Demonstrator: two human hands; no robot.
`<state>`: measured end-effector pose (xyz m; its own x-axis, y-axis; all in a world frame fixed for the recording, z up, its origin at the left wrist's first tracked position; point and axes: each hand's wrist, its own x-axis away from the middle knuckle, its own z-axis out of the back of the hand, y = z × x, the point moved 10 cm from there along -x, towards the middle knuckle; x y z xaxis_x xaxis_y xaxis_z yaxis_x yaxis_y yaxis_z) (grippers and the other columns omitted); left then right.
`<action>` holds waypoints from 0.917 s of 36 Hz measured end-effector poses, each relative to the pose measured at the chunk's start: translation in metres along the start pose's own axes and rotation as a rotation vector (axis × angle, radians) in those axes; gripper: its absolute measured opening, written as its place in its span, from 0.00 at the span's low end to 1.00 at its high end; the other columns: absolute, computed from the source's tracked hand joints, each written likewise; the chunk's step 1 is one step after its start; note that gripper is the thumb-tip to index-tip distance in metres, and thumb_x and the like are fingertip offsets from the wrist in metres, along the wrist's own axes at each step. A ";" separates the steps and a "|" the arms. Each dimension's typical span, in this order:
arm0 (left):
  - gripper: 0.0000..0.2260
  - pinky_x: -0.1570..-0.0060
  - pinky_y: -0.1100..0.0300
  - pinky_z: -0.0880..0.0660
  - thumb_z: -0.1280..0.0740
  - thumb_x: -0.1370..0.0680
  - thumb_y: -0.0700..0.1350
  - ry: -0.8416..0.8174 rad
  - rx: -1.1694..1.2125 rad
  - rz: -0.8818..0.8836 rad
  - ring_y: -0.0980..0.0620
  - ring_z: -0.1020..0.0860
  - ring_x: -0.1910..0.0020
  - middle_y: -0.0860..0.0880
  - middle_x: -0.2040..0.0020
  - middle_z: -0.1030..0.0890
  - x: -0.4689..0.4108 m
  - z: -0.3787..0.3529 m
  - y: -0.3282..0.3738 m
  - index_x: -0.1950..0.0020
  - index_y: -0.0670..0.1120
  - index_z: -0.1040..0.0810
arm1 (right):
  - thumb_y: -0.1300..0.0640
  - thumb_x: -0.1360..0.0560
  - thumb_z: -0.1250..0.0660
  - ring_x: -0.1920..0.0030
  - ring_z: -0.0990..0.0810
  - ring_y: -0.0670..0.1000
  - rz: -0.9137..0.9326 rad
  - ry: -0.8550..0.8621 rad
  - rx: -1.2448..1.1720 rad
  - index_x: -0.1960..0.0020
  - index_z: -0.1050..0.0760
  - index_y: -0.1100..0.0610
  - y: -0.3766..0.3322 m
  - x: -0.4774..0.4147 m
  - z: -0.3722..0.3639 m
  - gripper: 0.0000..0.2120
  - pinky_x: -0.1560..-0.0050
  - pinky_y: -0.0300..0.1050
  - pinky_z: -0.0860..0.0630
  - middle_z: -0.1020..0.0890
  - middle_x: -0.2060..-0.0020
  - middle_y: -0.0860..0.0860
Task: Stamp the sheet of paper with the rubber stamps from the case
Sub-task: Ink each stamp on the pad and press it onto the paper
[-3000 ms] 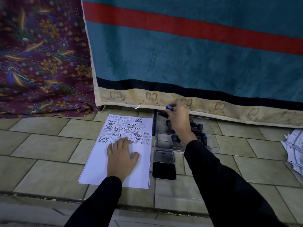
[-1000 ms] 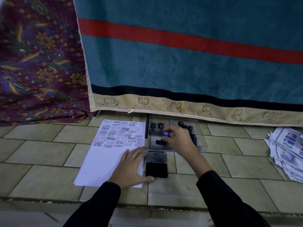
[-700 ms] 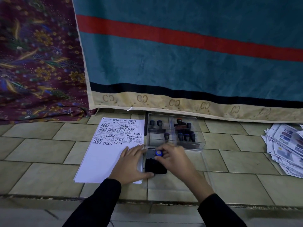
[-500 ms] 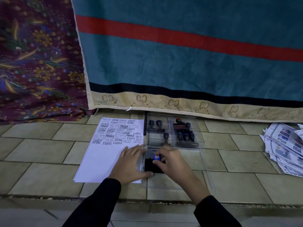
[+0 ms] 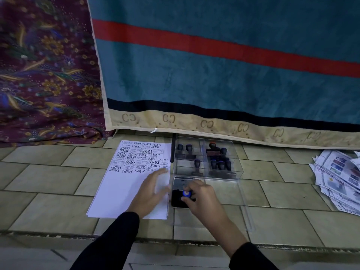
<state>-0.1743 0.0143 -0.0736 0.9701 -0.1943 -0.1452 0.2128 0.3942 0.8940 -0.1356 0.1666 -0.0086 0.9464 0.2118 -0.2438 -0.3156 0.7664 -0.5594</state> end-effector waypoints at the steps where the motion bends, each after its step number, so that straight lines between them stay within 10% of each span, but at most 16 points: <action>1: 0.20 0.33 0.61 0.40 0.36 0.27 0.62 0.069 0.164 0.060 0.66 0.36 0.30 0.69 0.32 0.32 0.000 0.011 -0.004 0.35 0.65 0.30 | 0.61 0.30 0.28 0.55 0.21 0.54 -0.015 -0.002 -0.004 0.53 0.22 0.62 0.002 -0.001 0.000 0.08 0.52 0.49 0.22 0.20 0.54 0.56; 4: 0.12 0.35 0.64 0.37 0.37 0.20 0.48 0.309 0.259 0.076 0.66 0.32 0.33 0.66 0.35 0.27 0.002 0.050 -0.011 0.39 0.62 0.26 | 0.60 0.30 0.28 0.56 0.20 0.53 -0.053 -0.023 -0.020 0.52 0.22 0.61 0.005 -0.009 0.000 0.08 0.51 0.48 0.22 0.20 0.53 0.56; 9: 0.13 0.33 0.53 0.35 0.36 0.22 0.39 0.370 -0.308 0.010 0.51 0.30 0.31 0.53 0.33 0.25 0.000 0.079 -0.012 0.38 0.50 0.25 | 0.60 0.29 0.28 0.58 0.18 0.51 -0.112 0.049 -0.109 0.52 0.22 0.58 0.010 -0.034 0.013 0.07 0.52 0.44 0.19 0.19 0.55 0.54; 13: 0.18 0.25 0.46 0.55 0.38 0.20 0.47 0.249 -0.624 0.126 0.51 0.45 0.23 0.50 0.24 0.36 -0.002 0.066 -0.029 0.30 0.49 0.30 | 0.62 0.29 0.29 0.58 0.19 0.51 -0.040 0.090 -0.128 0.51 0.22 0.61 -0.012 -0.064 0.007 0.08 0.53 0.42 0.19 0.20 0.53 0.55; 33: 0.18 0.24 0.46 0.55 0.41 0.20 0.50 0.240 -0.662 0.162 0.52 0.43 0.23 0.51 0.24 0.36 -0.002 0.060 -0.046 0.30 0.51 0.31 | 0.61 0.27 0.31 0.52 0.21 0.56 0.020 -0.086 0.008 0.47 0.23 0.62 -0.023 -0.116 -0.058 0.10 0.48 0.49 0.23 0.21 0.49 0.59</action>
<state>-0.1931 -0.0574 -0.0893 0.9782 0.0854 -0.1894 0.0162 0.8776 0.4792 -0.2416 0.0891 -0.0131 0.9425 0.2779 -0.1855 -0.3339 0.7664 -0.5488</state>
